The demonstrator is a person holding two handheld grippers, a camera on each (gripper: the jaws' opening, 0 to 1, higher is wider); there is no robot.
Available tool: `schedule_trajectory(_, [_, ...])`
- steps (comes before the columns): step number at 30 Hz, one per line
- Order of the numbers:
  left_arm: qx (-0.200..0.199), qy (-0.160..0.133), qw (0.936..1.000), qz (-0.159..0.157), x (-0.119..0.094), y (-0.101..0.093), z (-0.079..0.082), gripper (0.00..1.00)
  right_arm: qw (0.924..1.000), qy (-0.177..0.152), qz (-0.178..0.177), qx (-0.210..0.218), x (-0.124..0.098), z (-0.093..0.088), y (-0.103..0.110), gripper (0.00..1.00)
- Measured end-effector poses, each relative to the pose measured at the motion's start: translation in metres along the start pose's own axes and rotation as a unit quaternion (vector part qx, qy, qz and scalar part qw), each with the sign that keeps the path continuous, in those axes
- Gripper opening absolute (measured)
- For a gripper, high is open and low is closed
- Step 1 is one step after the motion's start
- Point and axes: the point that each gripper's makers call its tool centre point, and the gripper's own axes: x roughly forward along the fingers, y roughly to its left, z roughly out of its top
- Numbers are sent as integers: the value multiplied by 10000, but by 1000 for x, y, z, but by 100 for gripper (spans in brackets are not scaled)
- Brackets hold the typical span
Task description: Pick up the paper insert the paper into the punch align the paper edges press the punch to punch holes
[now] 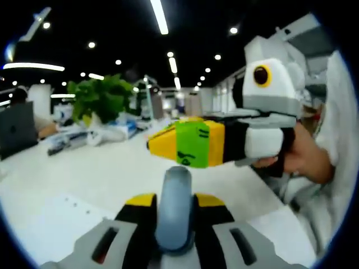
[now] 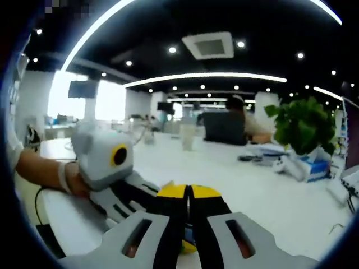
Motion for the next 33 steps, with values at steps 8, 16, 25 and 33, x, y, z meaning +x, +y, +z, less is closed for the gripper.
schedule_trajectory(8, [27,28,10000,3,0,0,-2,26,9983,-15,-68,577,2,-3,-3,3])
schedule_trajectory(16, [47,51,10000,-4,1,0,-3,26,9955,148,-80,930,-2,-17,-11,1])
schedule_trajectory(25, [57,74,10000,-2,1,1,-3,26,9892,500,20,1376,-1,-42,-16,1])
schedule_trajectory(33, [65,66,10000,-8,2,2,-2,26,9942,78,230,1045,-3,-14,-8,3])
